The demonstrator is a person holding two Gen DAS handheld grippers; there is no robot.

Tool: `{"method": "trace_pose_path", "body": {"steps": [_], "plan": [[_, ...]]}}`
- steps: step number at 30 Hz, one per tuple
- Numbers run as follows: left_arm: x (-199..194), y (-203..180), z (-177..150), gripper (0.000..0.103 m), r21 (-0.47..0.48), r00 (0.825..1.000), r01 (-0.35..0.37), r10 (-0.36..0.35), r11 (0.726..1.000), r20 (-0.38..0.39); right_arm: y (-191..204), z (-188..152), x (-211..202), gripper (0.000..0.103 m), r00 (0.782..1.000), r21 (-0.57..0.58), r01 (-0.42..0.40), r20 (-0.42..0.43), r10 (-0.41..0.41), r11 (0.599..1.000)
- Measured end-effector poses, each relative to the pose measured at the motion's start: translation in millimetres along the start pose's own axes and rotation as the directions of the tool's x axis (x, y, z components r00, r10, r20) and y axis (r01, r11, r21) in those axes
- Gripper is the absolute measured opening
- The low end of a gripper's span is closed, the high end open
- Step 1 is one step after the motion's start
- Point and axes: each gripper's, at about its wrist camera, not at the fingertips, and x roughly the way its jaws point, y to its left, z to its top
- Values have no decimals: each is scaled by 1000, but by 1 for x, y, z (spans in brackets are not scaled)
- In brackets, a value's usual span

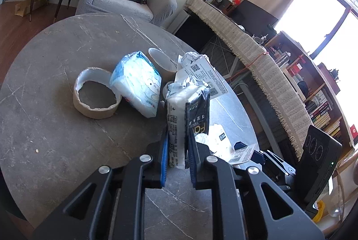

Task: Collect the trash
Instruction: 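Grasp the black FACE snack bag with the left gripper while the right gripper grasps the white SanDisk package, then carry the snack bag and SanDisk package over the green trash bin with both grippers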

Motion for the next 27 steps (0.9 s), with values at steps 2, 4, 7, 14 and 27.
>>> {"method": "trace_pose_path", "body": {"steps": [2, 4, 7, 14, 27], "plan": [[-6, -2, 0, 15, 1, 1000, -2, 2, 1000, 13, 2, 1, -2, 76, 1000, 1, 1, 3, -1, 1000], [-13, -5, 0, 14, 18, 1000, -11, 10, 1000, 29, 3, 2, -5, 76, 1000, -1, 3, 10, -3, 1000], [-23, -6, -1, 14, 30, 999, -9, 8, 1000, 44, 3, 3, -13, 76, 1000, 6, 9, 29, -9, 1000], [-55, -14, -9, 14, 100, 993, -62, 51, 993, 106, 11, 0, -25, 76, 999, 20, 3, 52, -4, 1000], [-111, 20, -7, 14, 114, 958, -239, 215, 964, 190, 63, 13, -15, 76, 998, -40, -43, 52, 46, 998]]}}
